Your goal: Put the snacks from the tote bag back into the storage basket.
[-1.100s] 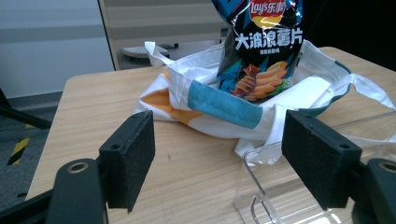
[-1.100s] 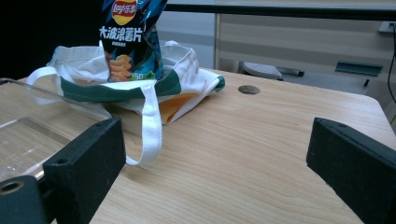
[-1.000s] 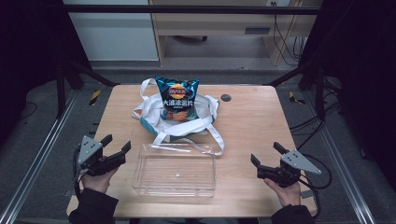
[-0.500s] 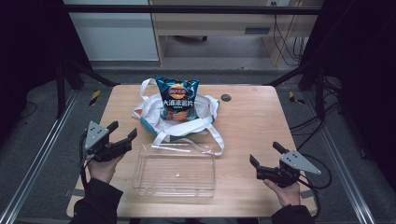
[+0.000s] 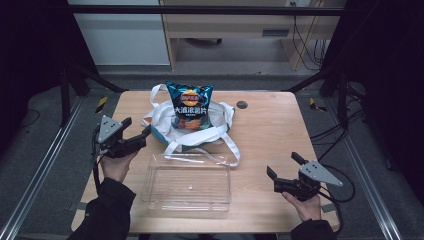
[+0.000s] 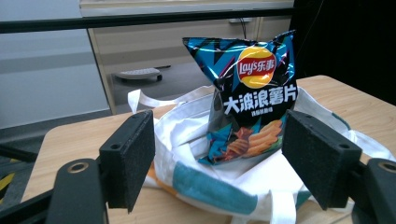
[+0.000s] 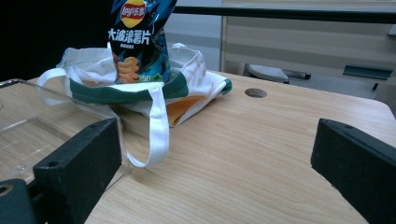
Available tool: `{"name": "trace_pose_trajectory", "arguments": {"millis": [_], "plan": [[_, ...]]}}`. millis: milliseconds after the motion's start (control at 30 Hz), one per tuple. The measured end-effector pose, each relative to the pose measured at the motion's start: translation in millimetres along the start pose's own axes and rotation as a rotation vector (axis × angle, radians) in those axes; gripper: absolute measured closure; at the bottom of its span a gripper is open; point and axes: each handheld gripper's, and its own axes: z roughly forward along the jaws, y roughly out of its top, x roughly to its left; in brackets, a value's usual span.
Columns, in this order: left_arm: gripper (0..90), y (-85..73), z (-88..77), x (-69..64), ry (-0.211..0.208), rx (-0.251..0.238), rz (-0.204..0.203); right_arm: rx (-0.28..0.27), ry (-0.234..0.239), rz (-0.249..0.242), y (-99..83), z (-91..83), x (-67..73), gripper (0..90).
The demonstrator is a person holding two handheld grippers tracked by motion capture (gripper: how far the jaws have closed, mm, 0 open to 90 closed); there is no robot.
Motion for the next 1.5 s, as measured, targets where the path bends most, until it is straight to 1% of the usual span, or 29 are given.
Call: {"name": "trace_pose_trajectory", "arguments": {"millis": [33,67,133,167,233,367,400,433,467,500,633,800,933,1033,1100,1133,1300,1333,1500], "plan": [[25.3,2.7,5.2,-1.1,-0.005,0.002,0.007,-0.003,0.001,0.001,-0.1,0.2,-0.1,2.2],[25.2,2.7,5.2,-1.1,-0.005,0.002,0.007,-0.003,0.001,0.001,-0.1,0.2,-0.3,2.2],[25.3,5.3,10.8,-3.1,-0.011,0.003,0.01,-0.002,0.001,0.003,-0.2,0.4,-0.4,2.2],[25.3,7.8,15.7,-4.9,-0.02,0.003,0.015,0.0,0.003,0.005,-0.3,0.5,-0.4,2.2],[25.3,9.1,17.6,-6.1,-0.017,0.007,0.018,-0.001,0.004,0.005,-0.2,0.5,-0.5,2.2],[25.3,14.9,28.4,-11.7,-0.03,0.008,0.024,-0.004,0.004,0.006,0.0,0.3,-1.1,2.2],[25.3,14.9,28.4,-11.7,-0.03,0.008,0.024,-0.004,0.004,0.006,0.1,0.3,-1.2,2.2],[25.3,16.9,31.9,-13.3,-0.034,0.008,0.033,-0.003,0.004,0.007,0.0,0.4,-1.2,2.2],[25.4,16.9,31.9,-13.3,-0.034,0.008,0.033,-0.001,0.005,0.011,0.2,0.3,-1.0,2.2],[25.4,18.5,35.8,-15.0,-0.039,0.005,0.034,-0.001,0.006,0.011,0.1,0.5,-1.0,2.2],[25.5,20.8,42.0,-16.5,-0.041,0.005,0.039,-0.001,0.006,0.012,0.2,0.4,-0.9,2.2],[25.7,24.1,52.7,-17.2,-0.049,0.003,0.033,0.002,0.007,0.008,0.1,0.7,-1.1,2.2],[25.8,25.0,61.8,-16.5,-0.052,0.003,0.022,0.002,0.008,0.009,0.2,0.7,-1.1,2.3],[26.1,24.0,69.4,-16.7,-0.056,0.007,0.025,0.001,0.009,0.009,0.3,0.9,-1.1,2.4],[26.2,23.7,71.0,-16.8,-0.05,0.009,0.026,0.002,0.008,0.01,0.3,1.0,-1.2,2.4],[26.3,23.0,74.5,-16.8,-0.056,0.009,0.022,0.003,0.009,0.01,0.3,1.5,-1.2,2.4],[26.7,21.5,81.3,-16.8,-0.054,0.013,0.021,0.005,0.009,0.008,0.4,2.1,-1.2,2.4],[26.7,21.2,83.7,-16.5,-0.06,0.016,0.018,0.005,0.01,0.007,0.5,2.1,-1.2,2.5],[27.0,21.0,92.7,-16.0,-0.065,0.023,0.024,0.004,0.011,0.006,0.4,2.8,-1.3,2.5]]}}
